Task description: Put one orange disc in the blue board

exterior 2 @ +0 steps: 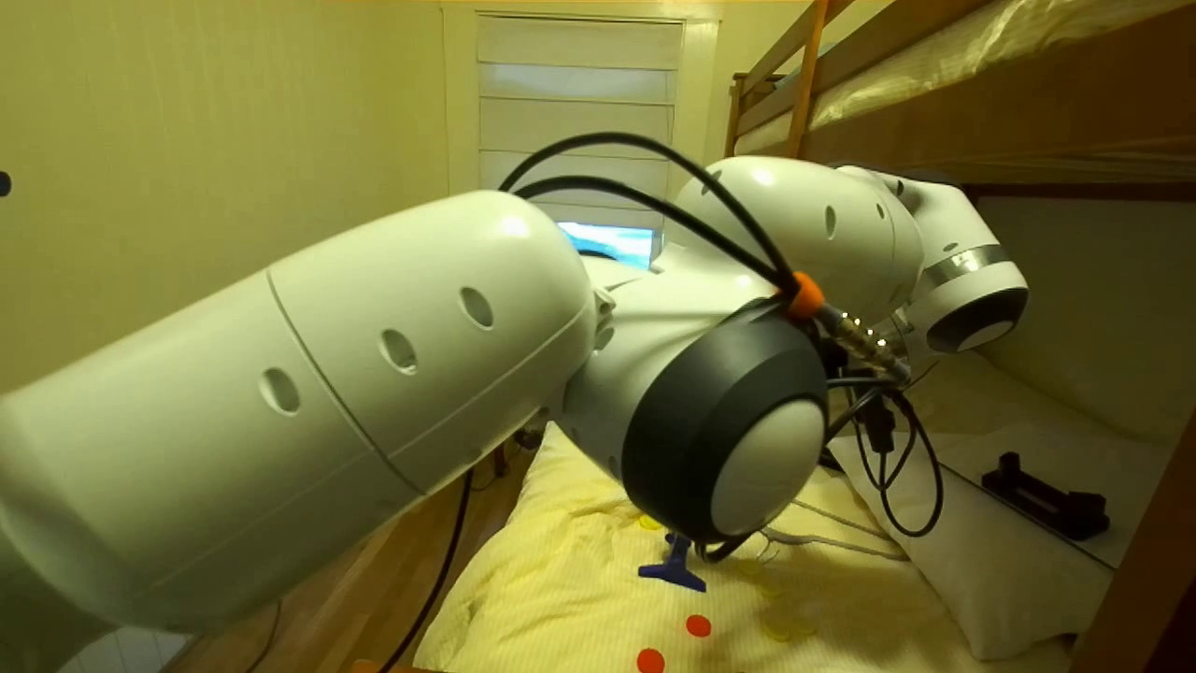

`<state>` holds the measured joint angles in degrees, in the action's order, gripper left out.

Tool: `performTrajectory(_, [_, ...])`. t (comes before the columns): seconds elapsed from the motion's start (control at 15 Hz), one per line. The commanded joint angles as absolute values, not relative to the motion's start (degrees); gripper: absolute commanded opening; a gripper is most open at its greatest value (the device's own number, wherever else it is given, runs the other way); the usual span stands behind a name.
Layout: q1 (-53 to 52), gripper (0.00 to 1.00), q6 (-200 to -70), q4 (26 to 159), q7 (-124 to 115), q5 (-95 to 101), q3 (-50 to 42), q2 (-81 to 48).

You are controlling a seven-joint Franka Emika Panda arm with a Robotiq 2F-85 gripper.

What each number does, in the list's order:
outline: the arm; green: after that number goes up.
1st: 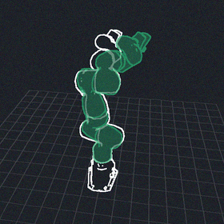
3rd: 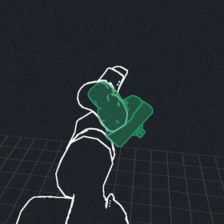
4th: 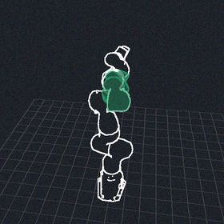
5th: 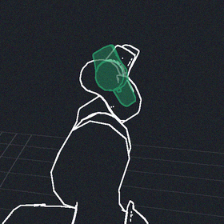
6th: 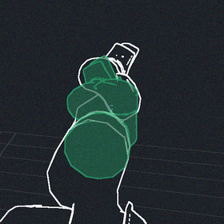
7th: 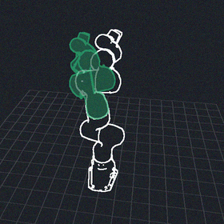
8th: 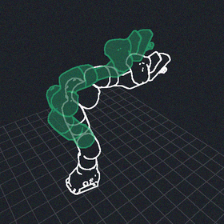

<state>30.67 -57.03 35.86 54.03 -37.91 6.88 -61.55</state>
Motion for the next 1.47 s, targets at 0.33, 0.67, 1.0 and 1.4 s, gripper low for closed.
performTrajectory(0.33, [31.1,0.01,-56.4,34.9,54.7,-38.5,7.4,-62.4])
performTrajectory(0.67, [30.9,0.01,-56.2,33.9,56.5,-38.6,8.0,-63.1])
performTrajectory(1.0, [31.4,0.01,-55.8,33.6,58.4,-39.0,9.1,-63.9])
performTrajectory(1.4, [32.7,0.01,-55.7,33.5,59.2,-39.2,9.7,-64.2])
